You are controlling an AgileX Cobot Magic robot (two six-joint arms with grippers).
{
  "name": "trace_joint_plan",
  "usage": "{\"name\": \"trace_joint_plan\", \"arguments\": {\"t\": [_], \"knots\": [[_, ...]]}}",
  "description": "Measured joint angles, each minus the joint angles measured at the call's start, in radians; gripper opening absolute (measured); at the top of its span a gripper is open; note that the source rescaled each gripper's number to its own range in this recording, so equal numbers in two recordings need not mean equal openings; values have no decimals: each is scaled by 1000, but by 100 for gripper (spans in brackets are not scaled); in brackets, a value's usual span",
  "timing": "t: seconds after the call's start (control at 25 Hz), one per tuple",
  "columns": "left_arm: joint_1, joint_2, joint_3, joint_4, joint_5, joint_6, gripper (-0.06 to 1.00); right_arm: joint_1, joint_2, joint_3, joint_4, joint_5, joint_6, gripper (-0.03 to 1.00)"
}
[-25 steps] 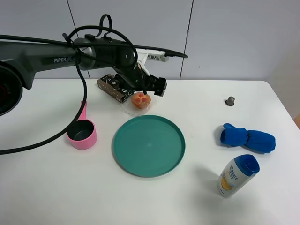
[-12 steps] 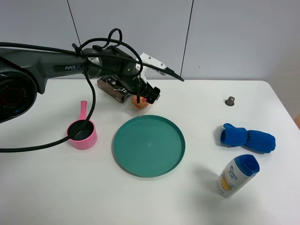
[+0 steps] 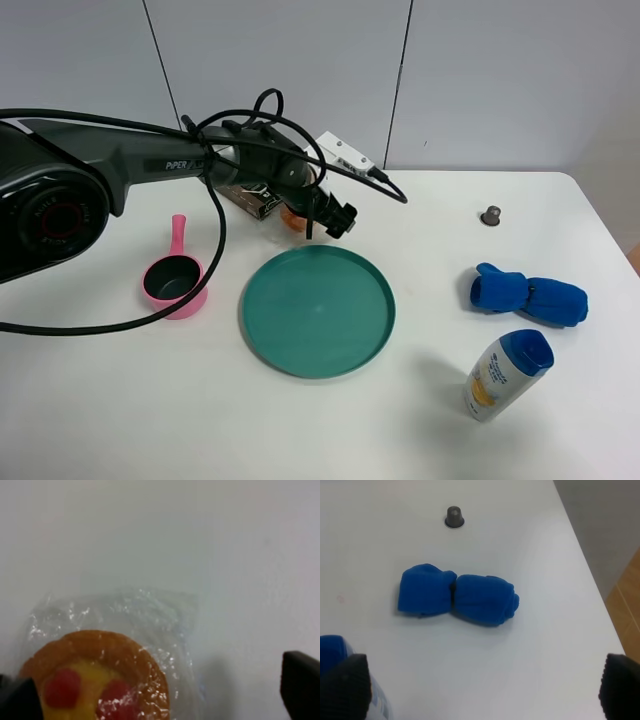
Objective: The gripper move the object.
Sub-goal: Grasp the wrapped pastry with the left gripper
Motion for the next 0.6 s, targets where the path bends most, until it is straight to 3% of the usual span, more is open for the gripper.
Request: {"name": "trace_joint_plan", "arguments": {"t": [0.6], "knots": [[46, 0, 0, 0, -1, 0, 92, 0, 0, 0, 0, 0, 0, 100]]}}
